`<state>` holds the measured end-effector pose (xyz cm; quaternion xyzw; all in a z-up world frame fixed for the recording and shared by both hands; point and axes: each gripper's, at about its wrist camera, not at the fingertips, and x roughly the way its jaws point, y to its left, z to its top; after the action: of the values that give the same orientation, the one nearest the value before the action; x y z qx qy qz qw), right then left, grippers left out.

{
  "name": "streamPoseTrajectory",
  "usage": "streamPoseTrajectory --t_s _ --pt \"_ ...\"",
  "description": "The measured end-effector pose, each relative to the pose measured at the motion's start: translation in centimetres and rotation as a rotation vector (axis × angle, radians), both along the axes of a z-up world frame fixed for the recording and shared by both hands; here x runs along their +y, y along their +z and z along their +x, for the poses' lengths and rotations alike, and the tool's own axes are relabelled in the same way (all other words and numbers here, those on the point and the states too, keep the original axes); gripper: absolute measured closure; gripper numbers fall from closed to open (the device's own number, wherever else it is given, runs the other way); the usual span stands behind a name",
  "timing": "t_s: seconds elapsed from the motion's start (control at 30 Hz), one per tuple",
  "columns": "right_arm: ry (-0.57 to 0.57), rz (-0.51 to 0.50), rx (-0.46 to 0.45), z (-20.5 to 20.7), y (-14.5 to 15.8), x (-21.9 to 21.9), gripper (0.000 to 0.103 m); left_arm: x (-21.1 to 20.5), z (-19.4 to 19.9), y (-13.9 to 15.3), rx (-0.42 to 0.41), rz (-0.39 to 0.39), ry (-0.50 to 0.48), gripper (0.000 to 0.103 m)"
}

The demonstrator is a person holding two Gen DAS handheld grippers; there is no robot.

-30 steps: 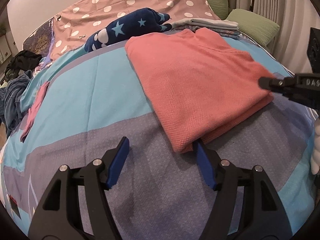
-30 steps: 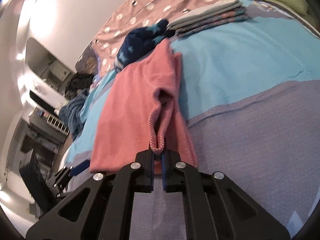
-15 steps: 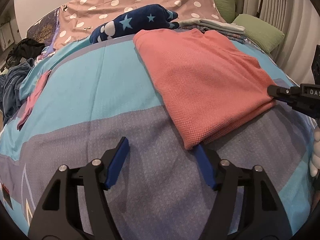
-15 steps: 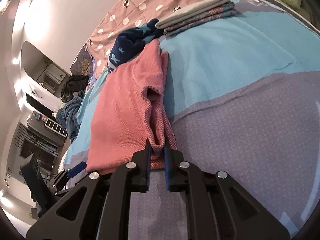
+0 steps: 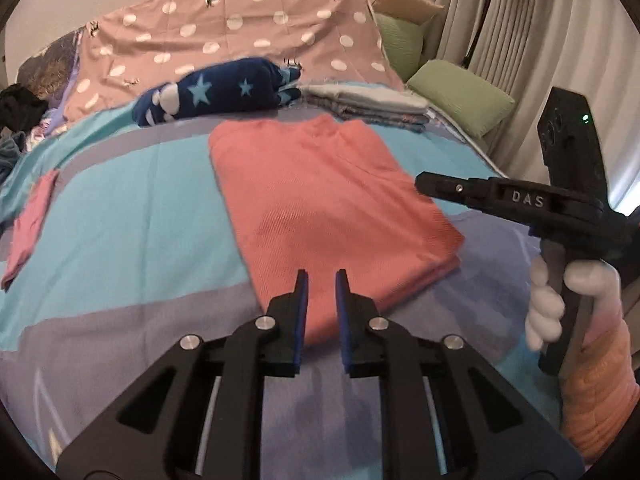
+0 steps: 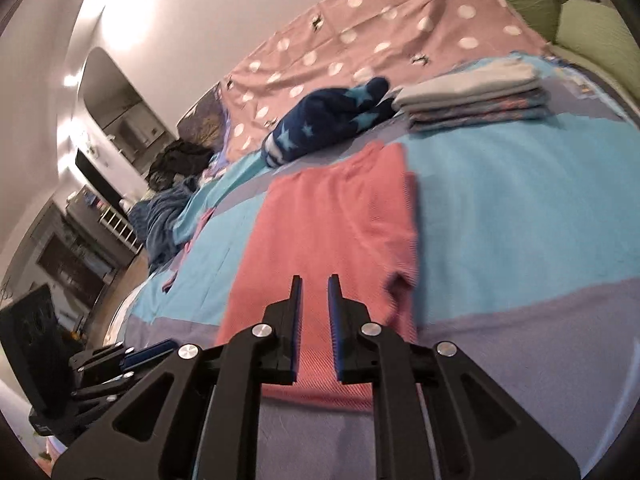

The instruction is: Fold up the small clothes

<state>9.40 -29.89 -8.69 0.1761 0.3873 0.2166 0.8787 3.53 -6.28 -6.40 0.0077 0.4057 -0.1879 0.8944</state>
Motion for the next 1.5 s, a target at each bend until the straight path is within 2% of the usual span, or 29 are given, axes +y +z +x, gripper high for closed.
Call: streamPoseTrajectory --t_s 0.03,0.07,0.1,0.13,0.17,0.27,0.37,0.43,0.53,0.6,0.67,0.73,0.8,0.83,0.87,0.97,1.1,1.17,1.2,1.23,1.27,1.3,1.37,1.43,1.5 --pt "-0.038 -0.071 0.028 0.6 -0.9 0.1 0.090 -0.2 1.2 -1.7 0.042 0.045 0.026 0.089" --pt "-0.078 -0.152 0.063 1.1 -2.3 0.0 0.096 -0.2 1.9 -3.3 0.081 0.087 0.048 0.089" --pt "-0.074 -0.125 0.069 1.1 -3.3 -0.5 0.103 0.0 2.3 -4.7 0.109 0.095 0.054 0.089" --pt "-0.076 -0.073 0.059 0.8 -3.5 -1.2 0.103 0.4 1.9 -5.1 0.074 0.065 0.047 0.089" --pt "-0.074 -0.046 0.074 0.7 -3.4 -1.7 0.103 0.5 1.6 -5.0 0.067 0.070 0.037 0.089" --pt "-0.060 -0.074 0.067 0.7 -3.2 -1.3 0.101 -0.2 1.2 -4.6 0.054 0.131 -0.008 0.089" --pt "-0.045 -0.110 0.041 0.4 -3.0 -0.6 0.094 -0.6 1.3 -4.6 0.055 0.166 -0.036 0.088" --pt "-0.025 -0.105 0.035 0.4 -3.1 -0.3 0.085 -0.4 1.3 -4.8 0.055 0.155 -0.036 0.088" --pt "-0.004 -0.117 0.033 0.4 -3.1 0.1 0.079 0.1 1.6 -4.9 0.059 0.128 -0.034 0.088" --pt "0.002 -0.144 0.016 0.5 -2.7 0.5 0.079 0.5 1.8 -4.8 0.068 0.103 -0.028 0.088" --pt "0.009 -0.128 -0.012 -0.1 -1.8 0.2 0.081 1.0 1.8 -4.0 0.084 0.052 -0.015 0.088" --pt "-0.008 -0.061 -0.090 -0.4 -0.3 -0.6 0.082 1.2 1.9 -2.6 0.051 0.012 -0.025 0.088" --pt "-0.041 -0.040 -0.165 -0.1 1.2 -1.2 0.082 1.2 2.1 -1.2 -0.009 0.012 -0.026 0.082" --pt "-0.045 -0.044 -0.180 0.4 1.9 -1.3 0.081 1.2 2.7 -0.3 -0.052 0.012 -0.018 0.077" --pt "-0.038 -0.052 -0.183 1.1 2.3 -1.3 0.081 1.3 3.3 0.2 -0.071 0.003 -0.011 0.076" --pt "0.047 -0.104 -0.143 3.7 2.5 0.2 0.081 1.0 5.7 0.9 -0.100 -0.039 0.004 0.075" --pt "0.110 -0.143 -0.077 7.0 2.0 2.4 0.081 0.1 9.9 -0.2 -0.056 -0.038 0.026 0.075" --pt "0.102 -0.173 -0.037 8.7 1.2 2.8 0.081 0.0 12.0 -1.6 -0.004 -0.011 0.059 0.074" --pt "0.066 -0.241 -0.004 10.0 0.1 2.9 0.082 0.1 12.9 -2.5 0.020 0.015 0.075 0.074" --pt "0.033 -0.301 0.024 10.9 -1.0 2.7 0.087 0.1 13.7 -3.8 0.042 0.041 0.076 0.072" --pt "0.012 -0.323 0.042 11.7 -2.3 2.4 0.087 0.2 13.7 -4.6 0.003 0.041 0.048 0.072" --pt "0.013 -0.244 0.025 11.9 -3.1 1.3 0.087 0.1 13.5 -4.7 -0.014 0.048 0.039 0.071" --pt "0.010 -0.140 0.050 12.1 -3.4 0.0 0.087 -0.3 13.0 -4.7 -0.033 0.087 0.038 0.071" --pt "0.010 -0.135 0.044 12.0 -3.5 -0.1 0.087 -1.0 12.6 -4.7 -0.054 0.140 0.035 0.071" --pt "0.014 -0.137 0.041 11.9 -3.2 0.0 0.086 -1.1 12.7 -4.7 -0.055 0.146 0.034 0.071"
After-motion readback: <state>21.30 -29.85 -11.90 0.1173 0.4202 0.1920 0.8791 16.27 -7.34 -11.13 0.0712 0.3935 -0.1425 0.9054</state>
